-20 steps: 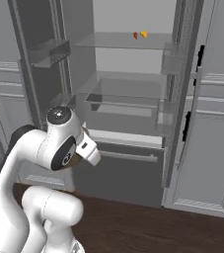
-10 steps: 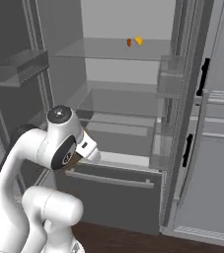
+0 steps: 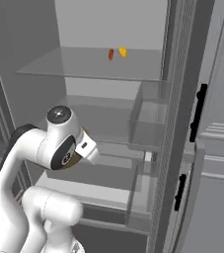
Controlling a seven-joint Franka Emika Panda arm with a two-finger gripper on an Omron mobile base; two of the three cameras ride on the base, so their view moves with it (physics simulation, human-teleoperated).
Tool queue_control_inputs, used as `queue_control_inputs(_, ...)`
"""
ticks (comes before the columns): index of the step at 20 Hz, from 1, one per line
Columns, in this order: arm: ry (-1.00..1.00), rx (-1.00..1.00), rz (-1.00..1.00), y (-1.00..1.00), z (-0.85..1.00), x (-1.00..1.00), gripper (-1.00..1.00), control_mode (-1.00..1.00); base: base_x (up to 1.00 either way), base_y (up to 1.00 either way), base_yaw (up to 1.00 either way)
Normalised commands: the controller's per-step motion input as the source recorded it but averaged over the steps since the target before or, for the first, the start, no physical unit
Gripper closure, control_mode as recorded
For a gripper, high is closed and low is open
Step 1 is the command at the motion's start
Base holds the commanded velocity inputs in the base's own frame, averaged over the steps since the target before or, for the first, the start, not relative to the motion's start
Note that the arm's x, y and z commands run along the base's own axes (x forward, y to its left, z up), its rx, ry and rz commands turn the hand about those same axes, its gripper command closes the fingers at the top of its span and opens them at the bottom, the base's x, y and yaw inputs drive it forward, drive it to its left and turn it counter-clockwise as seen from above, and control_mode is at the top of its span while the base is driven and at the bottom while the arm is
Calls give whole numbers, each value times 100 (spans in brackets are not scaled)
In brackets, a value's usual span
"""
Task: Pick the chicken drumstick and squash from their plates and place them in the bowl. Then put the bowl in the fridge.
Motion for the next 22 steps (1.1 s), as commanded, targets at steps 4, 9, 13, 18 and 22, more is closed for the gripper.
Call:
queue_control_inputs(4,0,0,0,0,0,0,100,100,57,7,0)
queue_control_inputs(9,0,0,0,0,0,0,100,100,64,15,0)
queue_control_inputs(13,0,0,0,0,0,0,100,100,56,5,0)
queue_control_inputs(18,0,0,0,0,0,0,100,100,30,2,0)
queue_control_inputs(22,0,0,0,0,0,0,100,100,3,0,0)
